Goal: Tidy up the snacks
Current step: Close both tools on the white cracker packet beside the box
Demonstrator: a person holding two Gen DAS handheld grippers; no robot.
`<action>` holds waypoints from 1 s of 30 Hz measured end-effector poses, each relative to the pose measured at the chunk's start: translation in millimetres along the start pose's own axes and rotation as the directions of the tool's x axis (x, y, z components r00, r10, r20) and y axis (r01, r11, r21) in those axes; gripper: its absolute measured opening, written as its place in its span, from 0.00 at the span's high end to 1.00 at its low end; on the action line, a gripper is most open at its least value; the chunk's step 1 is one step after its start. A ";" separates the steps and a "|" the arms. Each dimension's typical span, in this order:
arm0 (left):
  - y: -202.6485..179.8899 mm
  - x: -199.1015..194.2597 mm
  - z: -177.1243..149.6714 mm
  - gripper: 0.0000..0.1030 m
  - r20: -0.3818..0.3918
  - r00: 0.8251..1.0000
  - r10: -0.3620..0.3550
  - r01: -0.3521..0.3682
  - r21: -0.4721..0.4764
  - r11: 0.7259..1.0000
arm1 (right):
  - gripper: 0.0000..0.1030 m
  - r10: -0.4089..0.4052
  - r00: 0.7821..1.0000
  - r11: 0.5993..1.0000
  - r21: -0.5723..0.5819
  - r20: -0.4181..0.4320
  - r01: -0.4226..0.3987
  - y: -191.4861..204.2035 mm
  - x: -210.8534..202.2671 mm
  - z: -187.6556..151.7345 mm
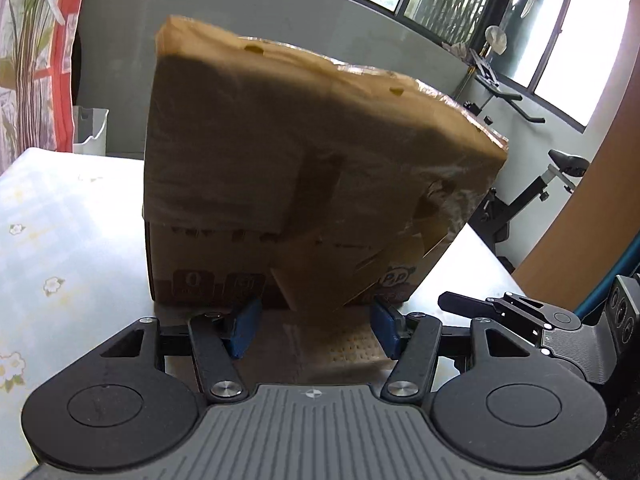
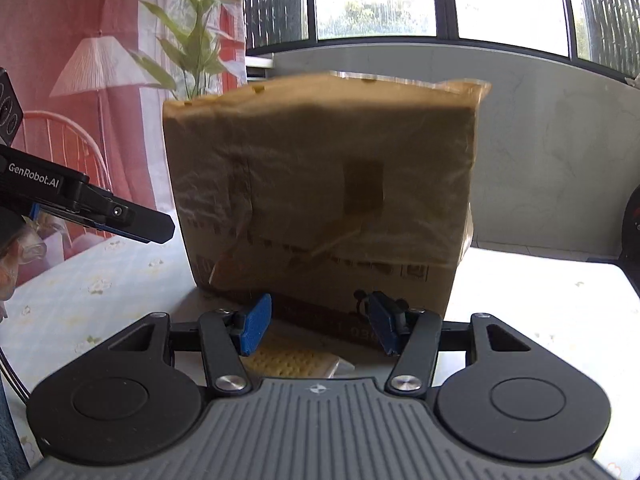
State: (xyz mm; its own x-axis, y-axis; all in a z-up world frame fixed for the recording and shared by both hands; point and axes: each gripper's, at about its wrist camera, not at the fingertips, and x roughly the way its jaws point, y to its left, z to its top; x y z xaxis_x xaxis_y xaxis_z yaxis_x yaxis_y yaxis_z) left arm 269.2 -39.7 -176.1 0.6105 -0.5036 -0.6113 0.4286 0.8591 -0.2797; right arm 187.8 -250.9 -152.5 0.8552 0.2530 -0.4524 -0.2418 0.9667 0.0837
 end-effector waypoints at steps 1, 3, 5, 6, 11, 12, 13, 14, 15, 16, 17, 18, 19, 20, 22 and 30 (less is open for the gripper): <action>2.1 10.7 -3.6 0.43 -0.016 1.000 0.011 -0.011 -0.011 1.000 | 0.44 0.001 0.999 1.000 -0.004 -0.036 -0.001 0.0 9.3 -5.3; 7.8 32.4 -11.1 0.44 -0.054 0.998 0.025 -0.027 -0.046 0.999 | 0.44 0.002 0.996 0.999 -0.034 -0.090 -0.006 4.2 25.6 -14.5; 11.0 48.5 -15.5 0.44 -0.084 0.996 0.035 -0.040 -0.067 0.997 | 0.44 0.009 0.990 0.999 -0.049 -0.142 -0.016 8.0 38.4 -22.5; 11.3 55.0 -17.3 0.44 -0.096 0.995 0.037 -0.044 -0.070 0.997 | 0.44 0.014 0.987 0.999 -0.042 -0.163 -0.022 8.6 43.1 -25.6; 6.2 79.1 -22.5 0.44 -0.139 0.990 0.033 -0.040 -0.051 0.998 | 0.44 0.009 0.979 0.999 -0.041 -0.205 -0.018 8.4 55.0 -34.7; 4.4 84.2 -23.8 0.44 -0.146 0.989 0.033 -0.040 -0.049 0.998 | 0.44 0.012 0.979 0.999 -0.035 -0.204 -0.019 7.5 55.8 -36.0; 4.4 88.0 -25.7 0.45 -0.151 0.988 0.033 -0.041 -0.050 0.998 | 0.44 0.013 0.979 0.999 -0.033 -0.202 -0.020 6.9 56.0 -36.5; 3.7 90.8 -26.3 0.46 -0.155 0.987 0.032 -0.041 -0.054 0.998 | 0.44 0.013 0.981 0.999 -0.034 -0.196 -0.020 6.8 55.5 -36.8; 3.3 91.2 -28.0 0.46 -0.146 0.989 0.029 -0.038 -0.056 0.998 | 0.44 0.013 0.981 0.999 -0.037 -0.192 -0.021 6.3 55.0 -37.8; 2.7 93.3 -28.8 0.46 -0.145 0.989 0.022 -0.031 -0.057 0.998 | 0.44 0.017 0.981 0.999 -0.042 -0.191 -0.025 6.4 54.6 -38.1; 2.0 95.1 -31.9 0.47 -0.146 0.989 0.016 -0.024 -0.051 0.998 | 0.44 0.019 0.981 0.998 -0.047 -0.191 -0.029 6.9 54.4 -38.3; 0.5 95.0 -33.4 0.51 -0.148 0.989 0.004 -0.011 -0.049 0.999 | 0.44 0.020 0.982 0.998 -0.052 -0.190 -0.031 7.8 53.6 -38.8; -1.3 95.0 -35.4 0.52 -0.149 0.989 -0.004 -0.003 -0.051 0.999 | 0.44 0.022 0.982 0.998 -0.052 -0.187 -0.032 8.0 53.2 -38.7; -2.4 95.1 -36.9 0.53 -0.150 0.989 -0.010 0.002 -0.050 0.999 | 0.44 0.023 0.982 0.998 -0.054 -0.186 -0.034 7.7 52.9 -39.6; -6.6 94.0 -40.4 0.58 -0.140 0.990 -0.009 0.004 -0.035 0.999 | 0.43 0.029 0.982 0.998 -0.057 -0.186 -0.040 8.2 54.2 -39.5; -19.8 90.6 -39.8 0.60 -0.146 0.989 0.011 -0.019 -0.048 0.999 | 0.46 0.050 0.982 0.996 -0.057 -0.183 -0.061 11.9 53.3 -37.4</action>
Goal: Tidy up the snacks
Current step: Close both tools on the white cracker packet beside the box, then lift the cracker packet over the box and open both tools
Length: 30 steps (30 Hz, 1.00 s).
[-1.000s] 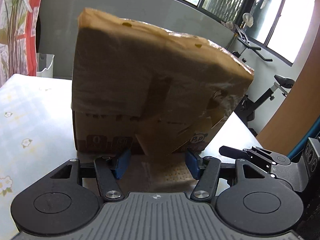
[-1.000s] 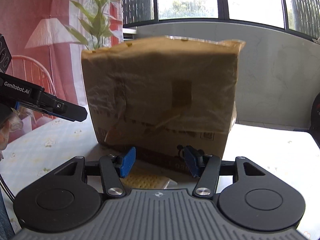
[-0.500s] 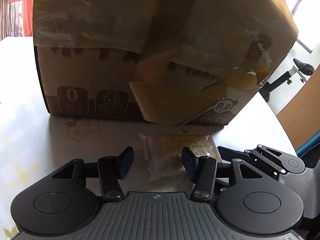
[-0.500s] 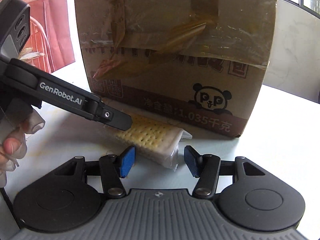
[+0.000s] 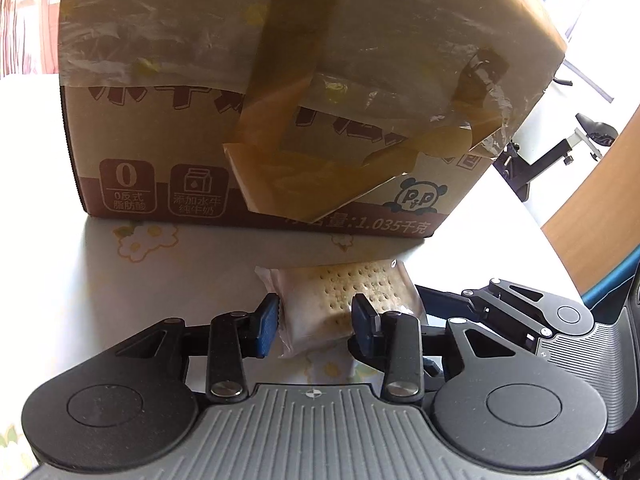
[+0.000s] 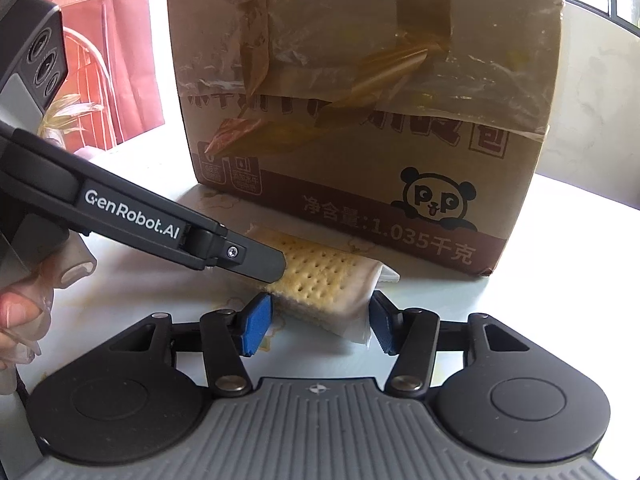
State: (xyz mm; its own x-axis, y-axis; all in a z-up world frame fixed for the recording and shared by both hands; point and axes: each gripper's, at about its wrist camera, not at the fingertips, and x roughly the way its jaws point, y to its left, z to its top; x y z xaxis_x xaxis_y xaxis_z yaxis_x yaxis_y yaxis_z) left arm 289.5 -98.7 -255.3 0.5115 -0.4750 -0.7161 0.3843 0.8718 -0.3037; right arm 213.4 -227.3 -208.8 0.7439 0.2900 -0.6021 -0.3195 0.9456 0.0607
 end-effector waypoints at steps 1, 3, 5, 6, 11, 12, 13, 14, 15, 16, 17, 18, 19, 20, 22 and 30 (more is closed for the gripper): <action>-1.6 -3.3 0.9 0.60 0.001 1.000 -0.002 0.002 -0.006 1.000 | 0.46 -0.003 1.000 1.000 -0.011 0.001 0.003 2.4 -1.6 0.3; -3.2 -15.4 2.9 0.60 0.009 1.000 -0.006 0.006 -0.011 1.000 | 0.47 -0.008 1.000 1.000 -0.010 0.003 0.008 7.5 -7.6 2.9; -6.0 -26.6 4.4 0.60 0.019 1.000 -0.010 0.010 -0.004 1.000 | 0.47 -0.008 1.000 1.000 0.015 0.027 0.008 10.4 -17.7 3.6; -7.8 -34.0 5.9 0.60 0.026 1.000 -0.009 0.009 0.003 1.000 | 0.47 -0.005 0.999 1.000 0.030 0.044 0.004 11.1 -24.7 4.0; -20.9 -59.7 16.7 0.60 0.084 0.996 -0.006 0.003 0.033 0.999 | 0.48 -0.013 0.996 1.000 0.009 0.083 0.013 15.6 -47.5 16.7; -22.8 -63.8 19.9 0.60 0.096 0.995 -0.008 0.005 0.038 0.999 | 0.48 -0.019 0.995 1.000 0.001 0.094 0.019 16.8 -51.6 20.8; -25.9 -69.4 25.5 0.60 0.112 0.994 -0.012 0.007 0.048 0.999 | 0.48 -0.024 0.994 1.000 -0.006 0.106 0.025 17.9 -55.5 25.0; -28.3 -75.1 30.2 0.60 0.125 0.992 -0.015 0.007 0.058 0.998 | 0.48 -0.030 0.992 0.999 -0.014 0.120 0.032 18.8 -59.5 29.4; -30.3 -79.5 34.1 0.60 0.138 0.990 -0.017 0.008 0.066 0.998 | 0.48 -0.035 0.990 0.999 -0.022 0.137 0.038 18.8 -64.7 35.4; -33.2 -86.0 39.6 0.60 0.157 0.987 -0.022 0.010 0.077 0.997 | 0.48 -0.038 0.988 0.999 -0.027 0.151 0.043 18.6 -69.0 40.5; -35.6 -91.3 44.4 0.60 0.173 0.985 -0.026 0.012 0.084 0.996 | 0.48 -0.041 0.985 0.998 -0.031 0.165 0.047 18.6 -72.7 45.0; -37.3 -95.4 48.6 0.60 0.185 0.982 -0.031 0.015 0.088 0.996 | 0.48 -0.048 0.982 0.998 -0.037 0.183 0.055 19.6 -77.9 50.8; -40.5 -100.1 55.1 0.60 0.200 0.979 -0.038 0.019 0.092 0.996 | 0.48 -0.054 0.979 0.997 -0.044 0.198 0.064 20.5 -82.3 56.2; -43.1 -106.0 61.0 0.60 0.210 0.977 -0.043 0.023 0.095 0.995 | 0.48 -0.061 0.975 0.996 -0.051 0.212 0.073 21.2 -86.4 61.4; -47.1 -115.5 72.0 0.60 0.232 0.971 -0.056 0.032 0.103 0.994 | 0.48 -0.075 0.968 0.993 -0.072 0.241 0.094 22.3 -95.5 73.4; -69.4 -138.8 115.4 0.59 0.294 0.953 -0.074 0.031 0.150 0.988 | 0.48 -0.101 0.942 0.985 -0.099 0.321 0.140 14.9 -115.0 117.9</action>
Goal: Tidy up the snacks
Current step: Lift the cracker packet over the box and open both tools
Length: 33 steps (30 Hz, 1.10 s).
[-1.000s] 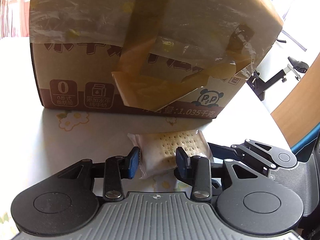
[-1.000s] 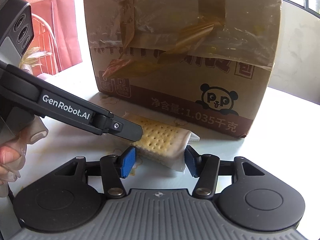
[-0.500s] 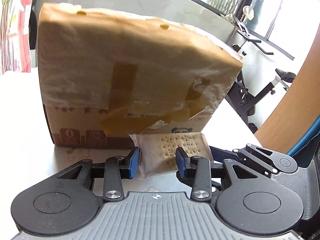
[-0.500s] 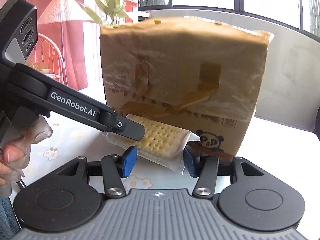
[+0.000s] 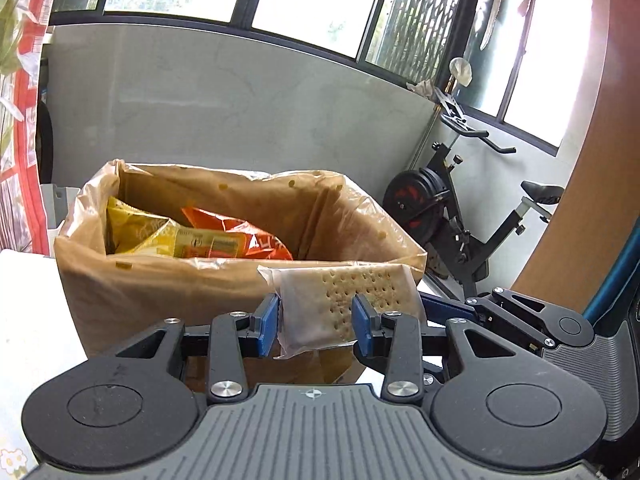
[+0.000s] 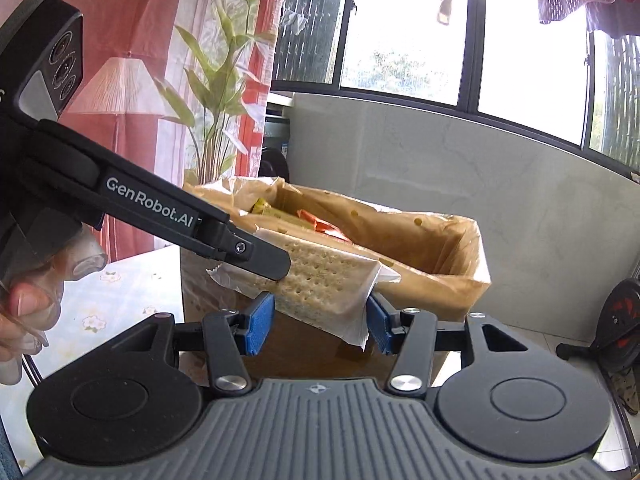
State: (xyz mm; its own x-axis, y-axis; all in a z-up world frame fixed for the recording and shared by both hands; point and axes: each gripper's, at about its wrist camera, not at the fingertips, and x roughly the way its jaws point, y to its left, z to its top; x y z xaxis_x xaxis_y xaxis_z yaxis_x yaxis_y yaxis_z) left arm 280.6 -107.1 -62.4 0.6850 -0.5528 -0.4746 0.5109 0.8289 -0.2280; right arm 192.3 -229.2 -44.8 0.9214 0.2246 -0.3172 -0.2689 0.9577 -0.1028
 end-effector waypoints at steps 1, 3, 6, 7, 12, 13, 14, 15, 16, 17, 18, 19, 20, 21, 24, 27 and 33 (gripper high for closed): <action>-0.4 2.7 5.9 0.59 0.000 1.000 -0.002 0.002 -0.001 1.000 | 0.48 0.003 1.000 1.000 0.011 0.002 -0.003 -4.2 2.8 4.4; -1.5 7.9 17.8 0.59 0.002 1.000 -0.007 0.007 0.002 1.000 | 0.48 0.013 1.000 0.999 0.039 0.007 -0.013 -15.3 7.6 13.2; -0.5 19.9 38.1 0.59 -0.002 1.000 -0.017 0.017 0.015 1.000 | 0.48 0.014 1.000 0.998 0.057 0.010 -0.015 -30.6 17.5 25.3; 1.3 25.6 46.0 0.59 -0.008 1.000 -0.019 0.020 0.010 1.000 | 0.48 0.014 1.000 0.998 0.056 0.005 -0.014 -35.2 21.9 29.5; 10.6 64.7 70.0 0.60 -0.047 0.998 -0.035 0.034 -0.034 0.999 | 0.48 0.017 0.999 0.998 0.053 -0.046 -0.014 -65.1 53.0 44.5; 13.7 73.3 73.2 0.60 -0.058 0.998 -0.034 0.031 -0.050 0.998 | 0.48 0.020 0.998 0.998 0.065 -0.060 -0.016 -70.6 59.6 46.4; 14.9 81.0 75.9 0.60 -0.066 0.997 -0.031 0.027 -0.060 0.998 | 0.48 0.022 0.997 0.997 0.077 -0.074 -0.016 -76.8 66.0 47.9; 15.3 87.9 77.4 0.60 -0.073 0.997 -0.021 0.017 -0.065 0.998 | 0.48 0.019 0.996 0.997 0.081 -0.086 -0.012 -80.9 71.2 48.5; 15.0 93.8 77.9 0.60 -0.077 0.997 -0.009 0.004 -0.067 0.998 | 0.48 0.015 0.995 0.997 0.081 -0.100 -0.007 -83.4 76.2 49.0; 14.4 98.2 78.0 0.60 -0.081 0.997 0.001 -0.007 -0.065 0.998 | 0.48 0.013 0.993 0.997 0.075 -0.117 -0.004 -85.9 80.6 48.1; 13.9 101.7 77.9 0.59 -0.085 0.996 0.009 -0.014 -0.064 0.998 | 0.48 0.011 0.991 0.998 0.069 -0.131 -0.002 -87.5 84.4 47.2; 15.0 106.9 78.3 0.59 -0.094 0.995 0.018 -0.024 -0.068 0.997 | 0.48 0.006 0.989 0.998 0.064 -0.145 0.004 -88.5 88.6 46.7; 15.9 111.0 77.5 0.59 -0.101 0.995 0.023 -0.030 -0.070 0.997 | 0.48 0.003 0.988 0.998 0.060 -0.157 0.007 -88.9 91.9 46.1; 16.0 114.2 76.2 0.59 -0.107 0.994 0.029 -0.036 -0.069 0.997 | 0.48 0.000 0.985 0.998 0.058 -0.171 0.011 -89.8 94.2 43.2; 12.4 121.6 75.3 0.59 -0.115 0.992 0.045 -0.051 -0.054 0.997 | 0.48 0.001 0.980 0.997 0.071 -0.199 0.014 -92.2 100.7 37.8; 9.3 126.0 75.2 0.59 -0.120 0.991 0.056 -0.060 -0.036 0.998 | 0.48 0.006 0.979 0.993 0.114 -0.201 0.017 -98.0 103.3 34.7; 12.1 128.1 71.7 0.57 -0.121 0.989 0.080 -0.085 -0.035 0.996 | 0.48 0.009 0.975 0.991 0.134 -0.224 0.022 -101.6 106.9 34.4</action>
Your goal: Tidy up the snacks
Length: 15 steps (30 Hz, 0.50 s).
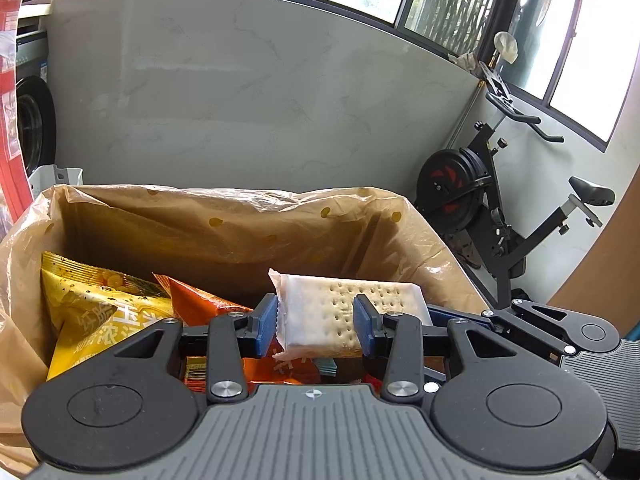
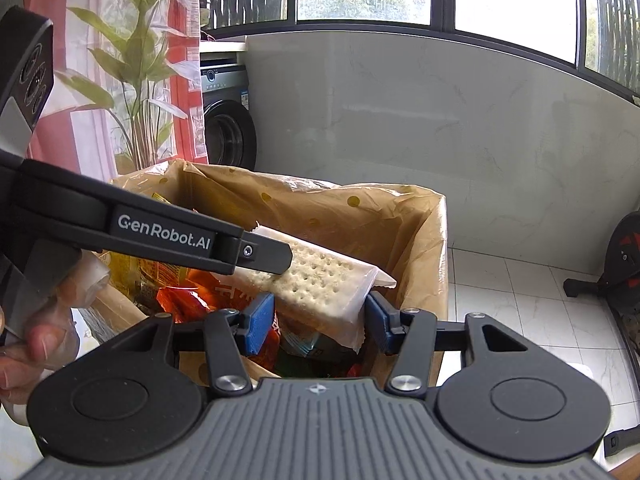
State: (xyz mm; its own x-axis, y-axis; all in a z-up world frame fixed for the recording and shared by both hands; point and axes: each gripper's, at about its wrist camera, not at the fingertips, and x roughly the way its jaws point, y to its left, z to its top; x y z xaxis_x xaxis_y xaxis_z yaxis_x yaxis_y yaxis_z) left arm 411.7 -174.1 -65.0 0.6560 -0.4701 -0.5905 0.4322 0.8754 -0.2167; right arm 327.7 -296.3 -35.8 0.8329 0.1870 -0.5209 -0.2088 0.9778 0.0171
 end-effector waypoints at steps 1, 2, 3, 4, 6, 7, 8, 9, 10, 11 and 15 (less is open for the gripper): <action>-0.9 -1.7 -0.4 0.57 0.004 1.000 0.002 -0.002 0.012 1.000 | 0.49 -0.004 1.000 1.000 -0.004 0.000 0.004 0.3 -0.6 0.0; -2.1 -3.9 -0.6 0.52 0.011 1.000 0.003 -0.003 0.027 1.000 | 0.49 -0.010 1.000 1.000 -0.011 0.002 0.010 0.7 -2.1 -0.4; -2.6 -7.1 -0.5 0.45 0.021 1.000 0.006 -0.007 0.039 0.999 | 0.50 -0.020 1.000 0.999 -0.026 0.008 0.020 2.2 -3.5 -0.4; -2.5 -10.4 -0.4 0.42 0.032 0.999 0.009 -0.010 0.049 0.999 | 0.50 -0.029 1.000 0.999 -0.035 0.011 0.029 2.7 -5.5 -1.0; -2.4 -16.4 0.7 0.36 0.046 0.999 0.018 -0.021 0.066 0.998 | 0.50 -0.035 0.999 0.999 -0.038 0.009 0.036 2.6 -8.3 -0.3; -2.0 -20.3 2.2 0.35 0.053 0.998 0.023 -0.027 0.076 0.997 | 0.50 -0.037 0.999 0.999 -0.039 0.009 0.038 2.6 -10.0 -0.2; -1.2 -23.8 3.5 0.34 0.058 0.998 0.028 -0.033 0.083 0.996 | 0.50 -0.041 0.999 0.998 -0.043 0.008 0.041 3.0 -11.2 0.0; -0.8 -26.8 4.1 0.33 0.061 0.998 0.034 -0.039 0.089 0.995 | 0.50 -0.047 0.999 0.998 -0.049 0.007 0.047 3.8 -12.3 0.1; 0.0 -31.1 5.4 0.32 0.066 0.997 0.042 -0.048 0.097 0.994 | 0.50 -0.054 0.999 0.997 -0.055 0.006 0.054 5.0 -13.1 0.4; 0.5 -35.3 5.7 0.29 0.072 0.996 0.049 -0.057 0.104 0.993 | 0.50 -0.059 0.998 0.997 -0.058 0.005 0.059 5.7 -14.3 0.4; 0.3 -56.7 0.5 0.18 0.095 0.992 0.086 -0.100 0.160 0.982 | 0.48 -0.066 0.998 0.997 -0.038 0.002 0.066 8.4 -20.2 1.1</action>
State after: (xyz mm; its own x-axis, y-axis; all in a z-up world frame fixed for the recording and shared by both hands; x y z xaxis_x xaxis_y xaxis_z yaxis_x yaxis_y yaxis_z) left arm 375.0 -147.2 -31.2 0.7464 -0.4021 -0.5303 0.4576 0.8887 -0.0297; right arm 309.7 -291.8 -24.2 0.8459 0.1223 -0.5191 -0.1729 0.9837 -0.0499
